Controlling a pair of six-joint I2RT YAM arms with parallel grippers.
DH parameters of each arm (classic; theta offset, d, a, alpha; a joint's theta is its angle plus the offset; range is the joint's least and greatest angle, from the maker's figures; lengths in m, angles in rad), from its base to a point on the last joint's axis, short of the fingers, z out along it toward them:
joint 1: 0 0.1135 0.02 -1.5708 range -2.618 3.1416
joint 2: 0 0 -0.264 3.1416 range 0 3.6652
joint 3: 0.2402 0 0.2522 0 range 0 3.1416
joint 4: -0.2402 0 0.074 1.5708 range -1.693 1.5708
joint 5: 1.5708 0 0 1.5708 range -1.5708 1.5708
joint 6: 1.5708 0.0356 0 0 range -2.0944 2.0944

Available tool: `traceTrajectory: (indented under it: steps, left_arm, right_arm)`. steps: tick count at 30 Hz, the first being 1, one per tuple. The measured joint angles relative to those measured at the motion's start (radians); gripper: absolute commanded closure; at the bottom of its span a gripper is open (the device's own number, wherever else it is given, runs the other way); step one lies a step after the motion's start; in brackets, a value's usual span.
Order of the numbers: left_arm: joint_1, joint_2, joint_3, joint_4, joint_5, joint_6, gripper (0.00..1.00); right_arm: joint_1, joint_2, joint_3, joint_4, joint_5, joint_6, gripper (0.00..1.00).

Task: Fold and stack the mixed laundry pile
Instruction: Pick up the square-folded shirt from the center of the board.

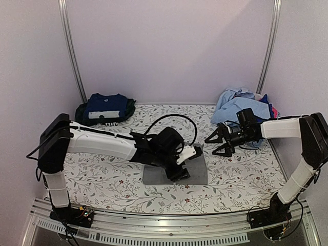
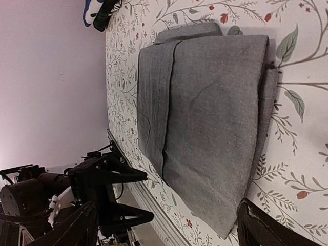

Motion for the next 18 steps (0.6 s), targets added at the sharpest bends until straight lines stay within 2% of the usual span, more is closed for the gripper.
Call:
traceTrajectory:
  steps: [2,7,15,18]
  left_arm:
    - [-0.042,0.079,0.042,-0.023,-0.043,0.036,0.48]
    - [-0.132,0.23,0.164,-0.053,-0.092,0.098,0.54]
    - [-0.161,0.293,0.24,-0.058,-0.142,0.181,0.61]
    - [-0.158,0.312,0.243,-0.047,-0.16,0.208,0.7]
  right_arm:
    - [-0.003,-0.021,-0.023,-0.023,0.017,-0.002,0.07]
    - [-0.003,-0.068,-0.05,-0.049,0.041,-0.003,0.07]
    - [-0.004,-0.068,-0.08,-0.056,0.051,0.002,0.07]
    - [-0.004,-0.068,-0.089,-0.056,0.051,0.003,0.07]
